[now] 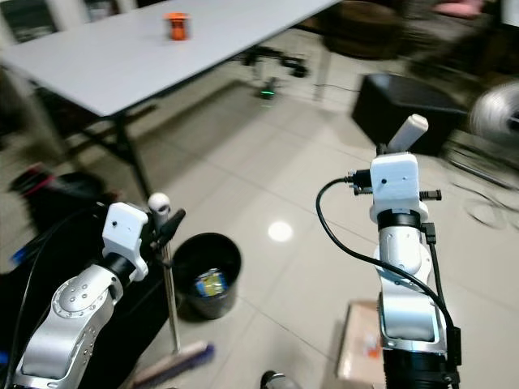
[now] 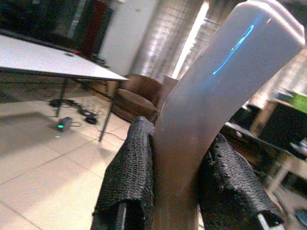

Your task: Sweep floor

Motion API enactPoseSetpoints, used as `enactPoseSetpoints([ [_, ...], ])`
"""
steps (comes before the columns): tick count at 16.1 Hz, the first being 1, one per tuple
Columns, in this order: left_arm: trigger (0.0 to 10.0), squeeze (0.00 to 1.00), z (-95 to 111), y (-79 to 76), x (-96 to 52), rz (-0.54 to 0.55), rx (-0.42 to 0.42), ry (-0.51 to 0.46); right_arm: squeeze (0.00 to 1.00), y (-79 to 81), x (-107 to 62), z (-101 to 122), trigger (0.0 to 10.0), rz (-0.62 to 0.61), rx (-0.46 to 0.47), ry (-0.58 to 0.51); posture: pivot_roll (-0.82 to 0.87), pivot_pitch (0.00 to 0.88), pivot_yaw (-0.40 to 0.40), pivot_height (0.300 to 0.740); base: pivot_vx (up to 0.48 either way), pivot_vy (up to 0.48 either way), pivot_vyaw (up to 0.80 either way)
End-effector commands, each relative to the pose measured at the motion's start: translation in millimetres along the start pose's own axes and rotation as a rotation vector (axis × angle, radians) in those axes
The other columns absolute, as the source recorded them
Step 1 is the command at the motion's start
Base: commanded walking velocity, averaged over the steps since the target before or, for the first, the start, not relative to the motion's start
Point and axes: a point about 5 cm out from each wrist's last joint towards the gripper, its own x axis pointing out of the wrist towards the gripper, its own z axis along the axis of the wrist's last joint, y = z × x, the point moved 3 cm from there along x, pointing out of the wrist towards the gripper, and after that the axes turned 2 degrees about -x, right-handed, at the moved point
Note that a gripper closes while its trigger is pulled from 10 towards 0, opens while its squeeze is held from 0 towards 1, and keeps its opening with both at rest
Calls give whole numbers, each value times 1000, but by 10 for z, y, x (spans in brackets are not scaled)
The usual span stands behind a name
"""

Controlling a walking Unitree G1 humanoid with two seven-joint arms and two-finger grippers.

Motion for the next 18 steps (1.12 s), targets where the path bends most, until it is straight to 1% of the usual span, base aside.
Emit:
enactPoseSetpoints([
  [1, 10000, 0, 71, 49, 10, 33, -14, -29, 0, -28, 20, 98, 10000, -24, 38, -28, 37, 0, 9, 740, 0, 0, -800],
  [2, 10000, 0, 51, 5, -1, 26, -49, -27, 0, 14, 6, 97, 10000, -14, 67, -25, 32, 0, 10, 740, 0, 0, -800],
  [3, 10000, 0, 46, -4, -4, 33, -53, -19, 0, 61, 13, 99, 10000, -2, 95, -15, 30, 0, 12, 740, 0, 0, -800],
  [4, 10000, 0, 47, -6, -7, 38, -64, -20, 0, 75, 19, 101, 10000, -4, 109, -8, 29, 0, 8, 740, 0, 0, -800],
  [5, 10000, 0, 48, 5, -24, 54, -80, -23, 0, 160, 22, 101, 10000, 17, 152, 22, 31, 0, 1, 740, 0, 0, -800],
  [7, 10000, 0, 53, 11, -38, 54, -55, -18, 0, 239, 4, 99, 10000, 48, 173, 40, 34, 0, -6, 740, 0, 0, -800],
  [9, 10000, 0, 72, 20, -43, 56, -59, -19, 0, 259, -6, 109, 10000, 65, 159, 34, 36, 2, -8, 740, 0, 0, -800],
  [11, 10000, 0, 124, 63, -54, 65, -44, -28, 0, 240, -1, 118, 10000, 69, 150, 36, 37, 7, -10, 740, 0, 0, -800],
  [14, 10000, 0, 121, 68, -58, 62, -32, -24, 0, 206, 22, 130, 10000, 64, 150, 44, 37, 11, -10, 740, 0, 0, -800],
  [18, 10000, 0, 119, 72, -54, 67, -41, -24, 0, 250, -7, 141, 10000, 77, 166, 56, 33, 7, -10, 740, 0, 0, -800],
])
